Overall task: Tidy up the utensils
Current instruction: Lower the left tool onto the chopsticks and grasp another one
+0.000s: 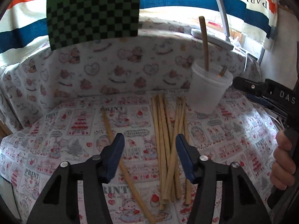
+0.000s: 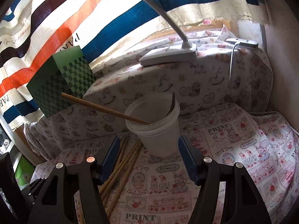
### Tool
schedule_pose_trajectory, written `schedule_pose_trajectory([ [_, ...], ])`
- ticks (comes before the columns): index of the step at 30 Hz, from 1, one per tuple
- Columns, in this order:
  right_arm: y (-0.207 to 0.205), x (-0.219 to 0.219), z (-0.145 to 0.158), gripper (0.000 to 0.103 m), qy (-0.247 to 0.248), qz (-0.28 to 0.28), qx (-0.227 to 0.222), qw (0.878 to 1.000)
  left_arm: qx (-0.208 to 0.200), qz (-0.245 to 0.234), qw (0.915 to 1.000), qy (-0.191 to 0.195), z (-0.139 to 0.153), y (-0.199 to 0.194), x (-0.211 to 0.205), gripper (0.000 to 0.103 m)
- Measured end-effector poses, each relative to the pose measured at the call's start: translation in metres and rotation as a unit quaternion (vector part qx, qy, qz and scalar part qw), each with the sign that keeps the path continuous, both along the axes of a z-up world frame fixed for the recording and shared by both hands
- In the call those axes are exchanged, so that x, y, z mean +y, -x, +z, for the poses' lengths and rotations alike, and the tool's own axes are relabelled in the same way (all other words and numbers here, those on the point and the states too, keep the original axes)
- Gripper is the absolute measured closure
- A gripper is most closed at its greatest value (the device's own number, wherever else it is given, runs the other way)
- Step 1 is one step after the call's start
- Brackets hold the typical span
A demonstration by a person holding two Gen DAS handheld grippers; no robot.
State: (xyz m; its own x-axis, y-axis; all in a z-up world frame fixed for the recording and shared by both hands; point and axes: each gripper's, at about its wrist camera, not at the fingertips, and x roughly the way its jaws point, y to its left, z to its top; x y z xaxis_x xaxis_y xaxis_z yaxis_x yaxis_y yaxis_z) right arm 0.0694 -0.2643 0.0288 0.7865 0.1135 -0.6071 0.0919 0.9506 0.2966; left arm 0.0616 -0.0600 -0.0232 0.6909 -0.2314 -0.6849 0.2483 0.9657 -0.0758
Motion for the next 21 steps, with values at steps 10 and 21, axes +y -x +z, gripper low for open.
schedule_pose_trajectory([
  [10,-0.007,0.008,-0.013,0.036,0.020,0.002,0.020,1.000,0.067,-0.033,0.9972,0.003,-0.024,-0.005,-0.022,0.072],
  [21,-0.011,0.004,-0.018,0.036,0.029,-0.013,0.029,0.999,0.081,-0.033,0.9961,0.009,-0.025,-0.002,-0.019,0.091],
])
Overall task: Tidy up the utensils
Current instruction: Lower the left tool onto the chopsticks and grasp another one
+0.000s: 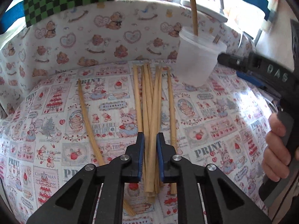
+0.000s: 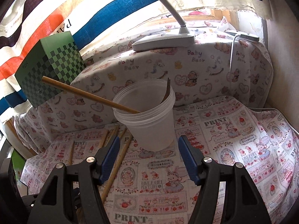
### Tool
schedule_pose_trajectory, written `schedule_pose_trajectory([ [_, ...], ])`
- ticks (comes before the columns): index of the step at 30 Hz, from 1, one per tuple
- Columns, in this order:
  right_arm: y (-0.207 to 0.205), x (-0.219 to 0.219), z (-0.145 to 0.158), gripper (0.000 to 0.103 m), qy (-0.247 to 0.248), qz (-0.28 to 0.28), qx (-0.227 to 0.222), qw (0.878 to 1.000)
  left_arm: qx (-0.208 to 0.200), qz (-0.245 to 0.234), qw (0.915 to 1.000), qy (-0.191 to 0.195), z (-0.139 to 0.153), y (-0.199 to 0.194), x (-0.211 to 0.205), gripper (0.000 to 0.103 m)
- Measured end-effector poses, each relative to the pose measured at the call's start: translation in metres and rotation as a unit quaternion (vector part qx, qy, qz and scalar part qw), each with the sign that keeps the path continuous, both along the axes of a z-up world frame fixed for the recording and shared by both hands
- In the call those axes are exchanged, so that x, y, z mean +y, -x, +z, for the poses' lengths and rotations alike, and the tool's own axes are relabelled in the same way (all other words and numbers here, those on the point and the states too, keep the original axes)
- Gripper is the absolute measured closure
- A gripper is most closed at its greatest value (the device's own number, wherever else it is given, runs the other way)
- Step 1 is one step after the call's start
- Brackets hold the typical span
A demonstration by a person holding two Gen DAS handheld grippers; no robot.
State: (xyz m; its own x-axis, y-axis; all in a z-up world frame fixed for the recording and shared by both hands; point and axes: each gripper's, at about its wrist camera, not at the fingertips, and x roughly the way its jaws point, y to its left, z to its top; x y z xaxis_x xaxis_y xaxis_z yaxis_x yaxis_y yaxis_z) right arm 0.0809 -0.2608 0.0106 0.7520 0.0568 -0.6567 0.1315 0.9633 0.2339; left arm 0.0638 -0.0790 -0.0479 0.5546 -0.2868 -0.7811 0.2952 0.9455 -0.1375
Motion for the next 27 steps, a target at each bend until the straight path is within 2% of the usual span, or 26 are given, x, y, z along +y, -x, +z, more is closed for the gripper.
schedule_pose_trajectory([
  [3,-0.001,0.000,-0.002,0.036,0.003,-0.002,0.002,1.000,-0.026,0.010,0.9994,0.023,0.011,0.003,0.008,0.091],
  [5,-0.001,0.001,-0.002,0.036,0.004,-0.002,0.004,1.000,-0.060,0.018,0.9976,0.027,0.023,0.008,0.014,0.091],
  [10,0.001,0.005,-0.001,0.036,0.001,0.009,0.006,1.000,-0.140,0.035,0.9877,0.060,0.051,0.026,0.030,0.092],
  [14,0.000,0.009,-0.005,0.036,0.005,0.015,0.015,1.000,-0.168,0.042,0.9816,0.081,0.064,0.029,0.041,0.092],
  [20,-0.007,0.011,-0.016,0.036,-0.004,0.022,0.050,0.999,-0.148,0.050,0.9838,0.087,0.064,0.023,0.047,0.092],
  [23,-0.007,0.013,-0.019,0.036,0.003,0.022,0.050,0.998,-0.136,0.049,0.9863,0.081,0.059,0.021,0.043,0.092],
  [25,-0.007,0.013,-0.019,0.036,0.008,0.021,0.049,0.999,-0.117,0.052,0.9892,0.072,0.053,0.016,0.041,0.091],
  [27,-0.007,0.014,-0.020,0.036,0.011,0.022,0.049,0.998,-0.081,0.050,0.9937,0.061,0.044,0.008,0.037,0.091],
])
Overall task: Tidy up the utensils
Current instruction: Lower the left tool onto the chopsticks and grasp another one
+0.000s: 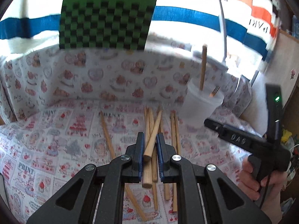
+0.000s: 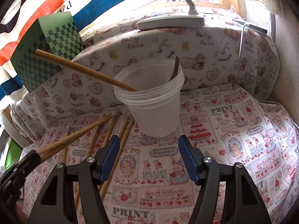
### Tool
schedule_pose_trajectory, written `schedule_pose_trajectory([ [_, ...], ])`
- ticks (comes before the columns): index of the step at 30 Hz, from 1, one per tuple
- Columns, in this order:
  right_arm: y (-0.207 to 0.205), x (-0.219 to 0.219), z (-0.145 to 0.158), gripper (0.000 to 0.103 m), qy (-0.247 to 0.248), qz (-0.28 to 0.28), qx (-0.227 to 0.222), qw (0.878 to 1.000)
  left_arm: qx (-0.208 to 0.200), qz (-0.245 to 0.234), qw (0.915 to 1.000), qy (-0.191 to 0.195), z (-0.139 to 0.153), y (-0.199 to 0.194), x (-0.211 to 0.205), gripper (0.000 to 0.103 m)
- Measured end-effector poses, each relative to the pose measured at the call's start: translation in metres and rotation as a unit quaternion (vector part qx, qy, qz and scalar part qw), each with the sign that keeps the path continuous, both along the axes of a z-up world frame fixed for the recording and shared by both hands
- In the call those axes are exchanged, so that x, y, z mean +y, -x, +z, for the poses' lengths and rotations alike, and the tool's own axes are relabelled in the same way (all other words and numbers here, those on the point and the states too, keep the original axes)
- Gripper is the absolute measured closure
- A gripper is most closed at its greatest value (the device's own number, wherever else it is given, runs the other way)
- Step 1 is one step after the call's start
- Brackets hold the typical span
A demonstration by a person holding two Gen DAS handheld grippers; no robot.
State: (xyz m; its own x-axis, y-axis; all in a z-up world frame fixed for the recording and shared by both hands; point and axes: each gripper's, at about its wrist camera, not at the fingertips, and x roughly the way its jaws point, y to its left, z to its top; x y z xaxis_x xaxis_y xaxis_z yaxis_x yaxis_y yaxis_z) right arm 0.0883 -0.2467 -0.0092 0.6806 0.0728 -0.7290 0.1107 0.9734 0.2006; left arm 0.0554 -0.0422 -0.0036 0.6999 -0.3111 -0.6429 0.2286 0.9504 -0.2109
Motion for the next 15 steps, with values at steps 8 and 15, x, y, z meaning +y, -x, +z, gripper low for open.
schedule_pose_trajectory([
  [8,-0.003,0.003,-0.003,0.036,0.002,0.008,0.012,1.000,0.065,-0.008,0.9979,0.002,-0.027,-0.014,-0.004,0.093],
  [15,-0.003,0.010,-0.006,0.036,0.012,0.027,0.027,0.999,-0.053,0.016,0.9984,0.009,0.005,0.009,0.005,0.097],
])
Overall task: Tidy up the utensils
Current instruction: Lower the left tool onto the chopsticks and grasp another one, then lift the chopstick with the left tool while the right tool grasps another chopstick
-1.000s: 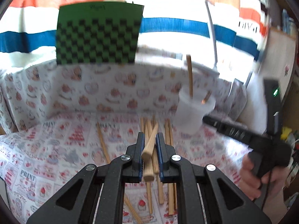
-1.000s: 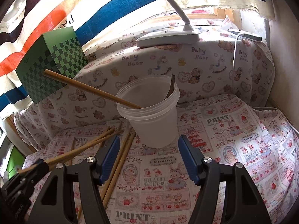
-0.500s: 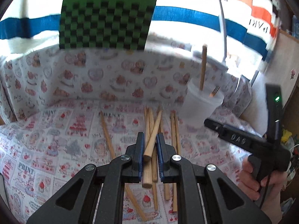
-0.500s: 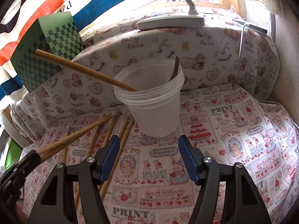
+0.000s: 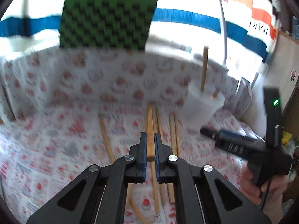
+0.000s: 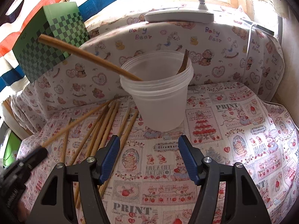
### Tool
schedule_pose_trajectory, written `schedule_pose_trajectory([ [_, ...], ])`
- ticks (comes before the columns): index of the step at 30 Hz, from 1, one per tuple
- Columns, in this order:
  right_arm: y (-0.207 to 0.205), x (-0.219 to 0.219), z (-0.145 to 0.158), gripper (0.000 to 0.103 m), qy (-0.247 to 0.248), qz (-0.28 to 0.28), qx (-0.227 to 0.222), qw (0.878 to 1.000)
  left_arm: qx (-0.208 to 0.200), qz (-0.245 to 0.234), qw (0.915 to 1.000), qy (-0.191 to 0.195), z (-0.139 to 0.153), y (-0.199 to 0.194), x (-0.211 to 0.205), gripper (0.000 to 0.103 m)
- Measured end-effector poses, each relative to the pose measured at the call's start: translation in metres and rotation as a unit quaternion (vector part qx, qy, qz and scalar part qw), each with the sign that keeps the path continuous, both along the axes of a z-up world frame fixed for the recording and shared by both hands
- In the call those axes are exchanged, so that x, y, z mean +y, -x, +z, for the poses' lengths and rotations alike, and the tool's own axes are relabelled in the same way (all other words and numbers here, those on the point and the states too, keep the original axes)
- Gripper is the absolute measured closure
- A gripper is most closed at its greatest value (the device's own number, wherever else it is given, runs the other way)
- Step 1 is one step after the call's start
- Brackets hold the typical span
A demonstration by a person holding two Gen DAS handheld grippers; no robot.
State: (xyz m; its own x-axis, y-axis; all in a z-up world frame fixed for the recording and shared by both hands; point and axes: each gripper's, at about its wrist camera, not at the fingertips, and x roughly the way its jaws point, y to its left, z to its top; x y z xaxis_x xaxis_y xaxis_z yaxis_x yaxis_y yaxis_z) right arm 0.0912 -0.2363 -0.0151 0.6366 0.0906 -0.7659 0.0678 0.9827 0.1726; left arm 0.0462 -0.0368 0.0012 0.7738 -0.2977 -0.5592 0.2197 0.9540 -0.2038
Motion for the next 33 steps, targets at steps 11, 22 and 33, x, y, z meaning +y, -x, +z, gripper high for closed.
schedule_pose_trajectory([
  [11,-0.008,0.035,-0.029,0.063,-0.019,0.080,0.078,0.994,-0.040,0.019,0.9989,-0.014,0.018,0.004,0.009,0.097],
  [22,0.001,0.056,-0.033,0.069,-0.008,0.109,0.060,0.992,-0.063,0.063,0.9950,-0.046,0.019,0.011,0.011,0.097],
  [33,-0.009,0.043,-0.034,0.087,-0.034,0.088,0.067,0.993,-0.117,0.084,0.9893,-0.024,0.037,0.027,0.027,0.097],
])
